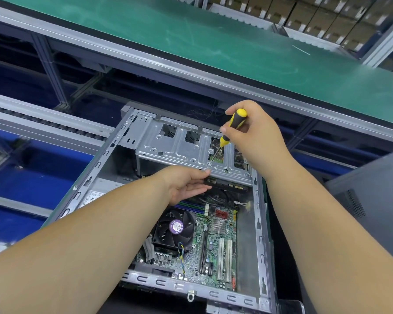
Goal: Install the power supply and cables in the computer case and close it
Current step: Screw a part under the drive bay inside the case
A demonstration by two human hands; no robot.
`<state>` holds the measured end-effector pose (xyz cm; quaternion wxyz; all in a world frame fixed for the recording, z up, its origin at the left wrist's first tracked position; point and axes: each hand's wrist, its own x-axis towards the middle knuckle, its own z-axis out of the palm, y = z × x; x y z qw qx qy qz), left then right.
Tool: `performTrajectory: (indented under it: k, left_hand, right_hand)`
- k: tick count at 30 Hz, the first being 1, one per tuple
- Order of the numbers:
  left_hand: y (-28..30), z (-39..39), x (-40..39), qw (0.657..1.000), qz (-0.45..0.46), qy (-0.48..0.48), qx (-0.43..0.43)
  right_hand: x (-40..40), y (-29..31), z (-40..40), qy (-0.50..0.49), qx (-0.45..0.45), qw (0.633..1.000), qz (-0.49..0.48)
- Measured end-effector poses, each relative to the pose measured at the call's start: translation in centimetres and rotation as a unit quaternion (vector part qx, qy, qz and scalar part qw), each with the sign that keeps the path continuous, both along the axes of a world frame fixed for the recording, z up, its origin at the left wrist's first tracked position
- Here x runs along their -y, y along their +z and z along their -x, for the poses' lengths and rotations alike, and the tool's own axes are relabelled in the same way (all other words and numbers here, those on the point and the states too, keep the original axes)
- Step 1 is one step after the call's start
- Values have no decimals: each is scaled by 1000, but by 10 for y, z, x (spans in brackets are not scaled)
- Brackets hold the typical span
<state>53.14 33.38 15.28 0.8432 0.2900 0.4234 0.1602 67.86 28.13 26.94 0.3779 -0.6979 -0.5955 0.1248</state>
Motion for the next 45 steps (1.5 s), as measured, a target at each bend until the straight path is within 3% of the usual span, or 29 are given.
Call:
performTrajectory:
  k: [5, 12, 17, 21, 23, 25, 27, 29, 35, 40, 45]
  left_hand:
    - [1, 1, 0, 1000, 1, -1, -4]
    - [3, 1, 1, 1000, 1, -3, -4]
    - [3, 1, 1, 1000, 0, -2, -5]
    - [2, 1, 1, 1000, -2, -2, -6]
    - [2, 1, 1, 1000, -2, -3, -6]
    - [3, 1, 1, 1000, -3, -5, -4]
    - [3, 1, 1, 1000, -4, -6, -2]
    - [2, 1, 1, 1000, -5, -8, -2]
    - [3, 1, 1, 1000, -3, -6, -2]
    - [1, 1, 1, 1000, -4, -7, 0]
    - [1, 1, 0, 1000, -2, -7, 0]
  right_hand:
    - [-5, -8, 6, -49, -31, 998, -24]
    - [-2, -3, 0, 56, -167, 984, -10]
    - [-1, -3, -5, 34, -94, 994, -43]
    - [-3, -1, 0, -28, 137, 988, -58]
    - [-3, 1, 3, -27, 203, 977, -51]
    - [-3, 2, 3, 8, 160, 987, -21]
    - [-2, 4, 3, 58, 24, 998, 12]
    - [0, 5, 1, 87, -37, 995, 8]
    - [-2, -4, 5, 25, 136, 988, -63]
    - [-2, -3, 1, 57, 1, 998, -23]
    - [-1, -7, 3, 5, 135, 989, -62]
